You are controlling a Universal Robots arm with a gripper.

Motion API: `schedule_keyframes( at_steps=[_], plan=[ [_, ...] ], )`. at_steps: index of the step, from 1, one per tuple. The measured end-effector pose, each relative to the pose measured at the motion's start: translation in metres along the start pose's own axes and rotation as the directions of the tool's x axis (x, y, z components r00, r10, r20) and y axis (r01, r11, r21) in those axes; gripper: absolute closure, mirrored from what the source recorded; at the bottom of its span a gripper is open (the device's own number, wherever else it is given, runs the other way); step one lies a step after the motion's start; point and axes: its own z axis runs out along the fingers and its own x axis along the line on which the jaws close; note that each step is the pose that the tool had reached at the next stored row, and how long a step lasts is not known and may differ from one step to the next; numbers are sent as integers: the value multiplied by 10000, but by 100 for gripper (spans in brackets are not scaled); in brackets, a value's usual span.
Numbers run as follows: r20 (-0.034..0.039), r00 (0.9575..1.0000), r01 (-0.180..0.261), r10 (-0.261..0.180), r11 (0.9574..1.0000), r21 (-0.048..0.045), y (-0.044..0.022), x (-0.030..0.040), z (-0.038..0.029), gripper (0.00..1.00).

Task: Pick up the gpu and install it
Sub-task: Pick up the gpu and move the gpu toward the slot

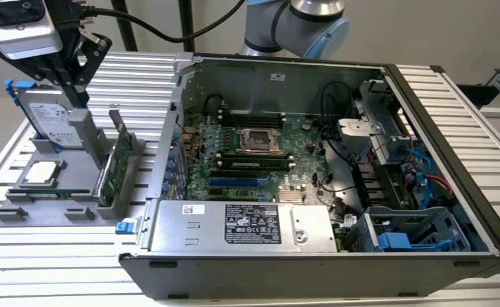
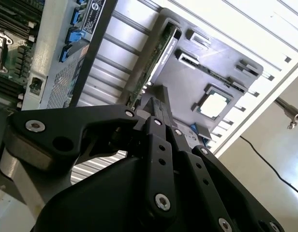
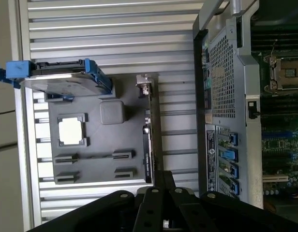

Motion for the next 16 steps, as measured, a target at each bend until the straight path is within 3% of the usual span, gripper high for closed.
schedule_keyframes(
  at_steps=[16],
  plan=[
    [0, 10000, 0, 0, 10000, 0, -3, 41, -1, 100]
  ],
)
